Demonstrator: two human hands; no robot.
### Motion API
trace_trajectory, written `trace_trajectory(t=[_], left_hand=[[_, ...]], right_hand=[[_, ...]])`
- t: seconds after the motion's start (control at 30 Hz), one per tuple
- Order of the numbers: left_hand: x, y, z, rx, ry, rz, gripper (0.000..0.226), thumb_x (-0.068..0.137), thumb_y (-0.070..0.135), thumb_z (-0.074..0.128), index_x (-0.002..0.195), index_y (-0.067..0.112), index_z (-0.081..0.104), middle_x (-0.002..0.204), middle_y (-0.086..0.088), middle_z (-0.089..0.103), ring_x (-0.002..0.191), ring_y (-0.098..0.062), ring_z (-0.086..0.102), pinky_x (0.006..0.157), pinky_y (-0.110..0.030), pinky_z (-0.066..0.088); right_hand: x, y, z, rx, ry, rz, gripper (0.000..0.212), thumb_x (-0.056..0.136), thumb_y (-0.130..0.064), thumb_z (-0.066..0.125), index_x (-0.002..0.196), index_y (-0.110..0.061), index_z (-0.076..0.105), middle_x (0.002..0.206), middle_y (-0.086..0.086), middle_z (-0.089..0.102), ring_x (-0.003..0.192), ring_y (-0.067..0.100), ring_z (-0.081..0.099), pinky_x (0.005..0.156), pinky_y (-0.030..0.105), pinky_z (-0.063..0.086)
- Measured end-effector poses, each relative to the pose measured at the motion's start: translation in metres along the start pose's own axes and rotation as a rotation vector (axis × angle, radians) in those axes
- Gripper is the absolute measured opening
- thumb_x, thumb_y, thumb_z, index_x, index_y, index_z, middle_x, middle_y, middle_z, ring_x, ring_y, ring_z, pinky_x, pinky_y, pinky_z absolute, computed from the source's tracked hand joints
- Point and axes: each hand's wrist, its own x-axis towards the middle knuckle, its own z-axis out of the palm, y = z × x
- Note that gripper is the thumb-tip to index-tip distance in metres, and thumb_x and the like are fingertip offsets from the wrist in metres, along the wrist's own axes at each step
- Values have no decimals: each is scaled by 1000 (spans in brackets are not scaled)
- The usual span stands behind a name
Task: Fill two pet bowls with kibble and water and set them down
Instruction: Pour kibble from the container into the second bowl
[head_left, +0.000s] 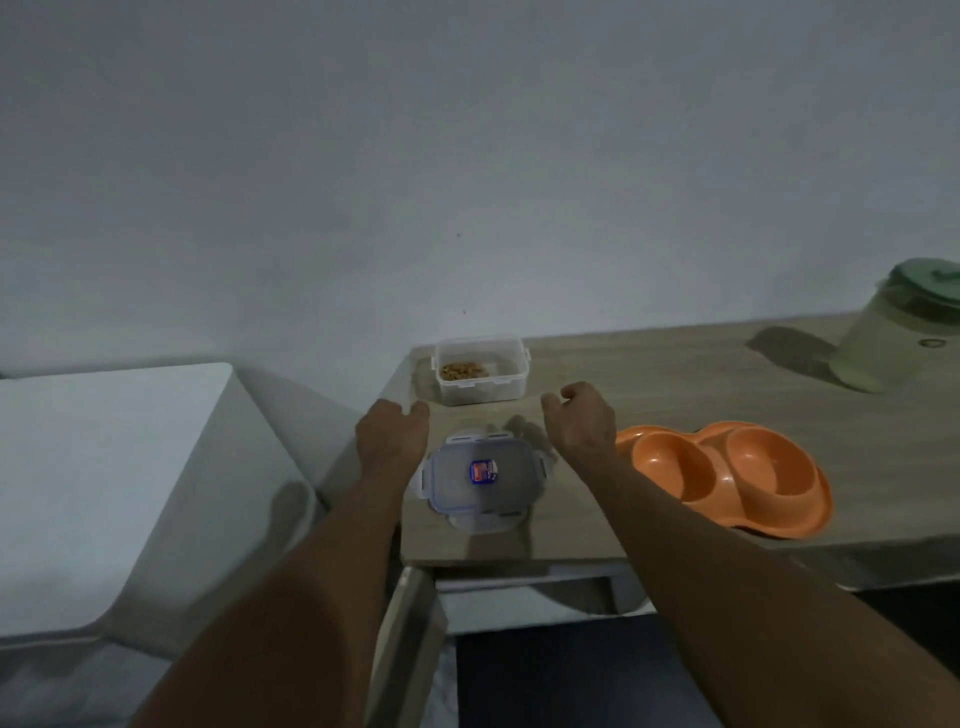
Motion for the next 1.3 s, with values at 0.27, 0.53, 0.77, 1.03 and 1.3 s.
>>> trace_trajectory(t=[0.27, 0.53, 0.77, 1.03, 1.3], left_hand=[[46, 19, 26, -55, -55, 25, 40, 97, 34, 48, 116, 1, 62, 116, -14, 67, 104, -33, 63, 83, -33, 48], [89, 31, 64, -40, -112, 12, 37, 100, 22, 43, 124, -1, 59, 121, -22, 63, 110, -38, 59, 84, -38, 47], [86, 46, 62, -62, -85, 20, 32, 97, 12, 45, 118, -5, 63, 116, -25, 64, 106, -40, 61, 78, -37, 47], [47, 108, 36, -135, -111, 157, 30, 96, 17, 51, 104, -6, 69, 101, -23, 70, 92, -36, 67, 69, -37, 50], [-27, 156, 37, -275, -188, 204, 27, 92, 20, 56, 92, -2, 72, 89, -17, 73, 80, -33, 71, 72, -39, 58]], right_hand=[[49, -18, 31, -43, -49, 6, 38, 97, -32, 52, 109, 2, 64, 112, 23, 67, 111, 39, 61, 77, 33, 38], [88, -19, 55, -53, -133, -13, 39, 102, -32, 47, 104, 0, 69, 107, 24, 69, 106, 41, 64, 86, 40, 49], [84, -22, 46, 50, -111, 3, 36, 102, -23, 47, 99, 2, 72, 100, 24, 71, 98, 38, 66, 81, 39, 50], [56, -32, -26, 253, 69, 83, 37, 95, -33, 49, 100, -4, 73, 98, 19, 71, 103, 41, 65, 89, 44, 51], [36, -8, -117, 567, 13, 205, 41, 97, -47, 53, 110, -8, 58, 117, 16, 60, 104, 38, 64, 77, 45, 61]])
